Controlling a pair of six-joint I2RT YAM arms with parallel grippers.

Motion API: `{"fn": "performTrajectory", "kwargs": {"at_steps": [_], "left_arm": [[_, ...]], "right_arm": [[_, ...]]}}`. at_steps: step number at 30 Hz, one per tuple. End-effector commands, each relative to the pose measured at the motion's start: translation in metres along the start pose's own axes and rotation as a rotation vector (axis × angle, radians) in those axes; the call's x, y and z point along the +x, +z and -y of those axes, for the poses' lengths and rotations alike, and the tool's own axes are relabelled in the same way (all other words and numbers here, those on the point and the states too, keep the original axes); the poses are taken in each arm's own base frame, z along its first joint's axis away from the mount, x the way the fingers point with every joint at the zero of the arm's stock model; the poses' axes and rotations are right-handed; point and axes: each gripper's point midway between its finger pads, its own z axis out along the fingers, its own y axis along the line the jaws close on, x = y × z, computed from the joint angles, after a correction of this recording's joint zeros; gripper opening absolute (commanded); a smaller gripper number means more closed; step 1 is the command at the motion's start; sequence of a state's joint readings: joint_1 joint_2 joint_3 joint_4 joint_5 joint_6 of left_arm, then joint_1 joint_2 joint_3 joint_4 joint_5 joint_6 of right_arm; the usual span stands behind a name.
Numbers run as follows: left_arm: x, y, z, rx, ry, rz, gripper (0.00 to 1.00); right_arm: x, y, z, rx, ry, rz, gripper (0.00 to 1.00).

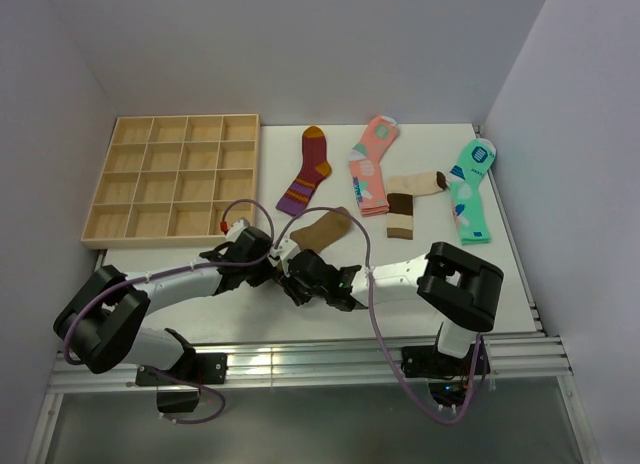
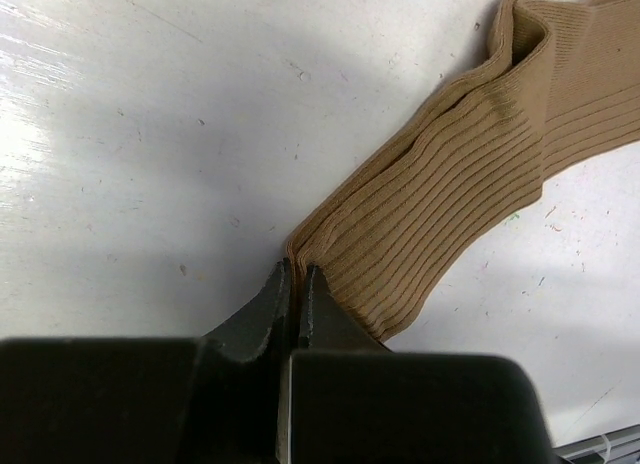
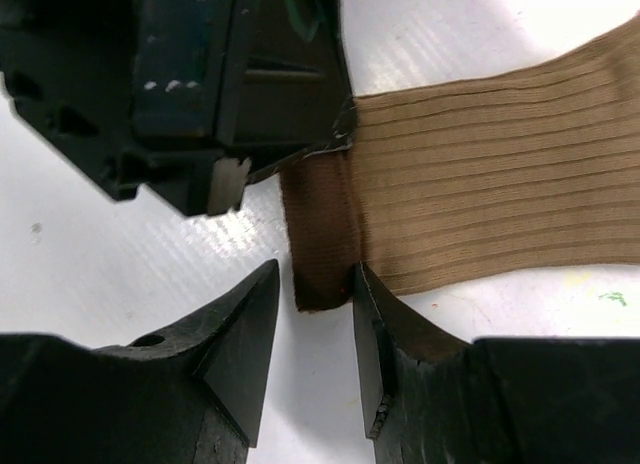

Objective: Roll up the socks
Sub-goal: Roll the sock at the center of the board.

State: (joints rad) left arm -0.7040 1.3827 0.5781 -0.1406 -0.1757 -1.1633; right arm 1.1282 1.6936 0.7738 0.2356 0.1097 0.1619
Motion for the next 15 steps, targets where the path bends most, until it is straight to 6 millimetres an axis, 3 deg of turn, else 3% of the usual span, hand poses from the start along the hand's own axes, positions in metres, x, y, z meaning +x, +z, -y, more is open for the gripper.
{"fn": "performTrajectory", "kwargs": {"at_steps": [1,5,8,9,12,15], "left_arm": [[-0.004,-0.001,0.010,0.022,0.019,0.002,0.00],[-0.004,-0.002,0.008,0.021,0.014,0.004,0.00],[-0.005,-0.003,0.009,0.027,0.006,0.008,0.01],[-0.005,-0.003,0.008,0.025,0.006,0.008,0.01],[-0.007,-0.004,0.007,0.029,-0.007,0.014,0.06],[-0.009,-0.007,0.006,0.034,-0.024,0.034,0.17]], "right_arm": [[-0.011,0.005,-0.003,0.043,-0.061,0.013,0.43],[0.005,0.012,0.000,0.075,-0.068,-0.033,0.35],[0.010,0.011,0.000,0.080,-0.057,-0.045,0.07],[0.011,0.011,0.000,0.079,-0.047,-0.048,0.03],[0.011,0.008,-0.007,0.026,-0.022,-0.056,0.00],[0.010,0.005,-0.012,-0.047,0.038,-0.076,0.00]]}}
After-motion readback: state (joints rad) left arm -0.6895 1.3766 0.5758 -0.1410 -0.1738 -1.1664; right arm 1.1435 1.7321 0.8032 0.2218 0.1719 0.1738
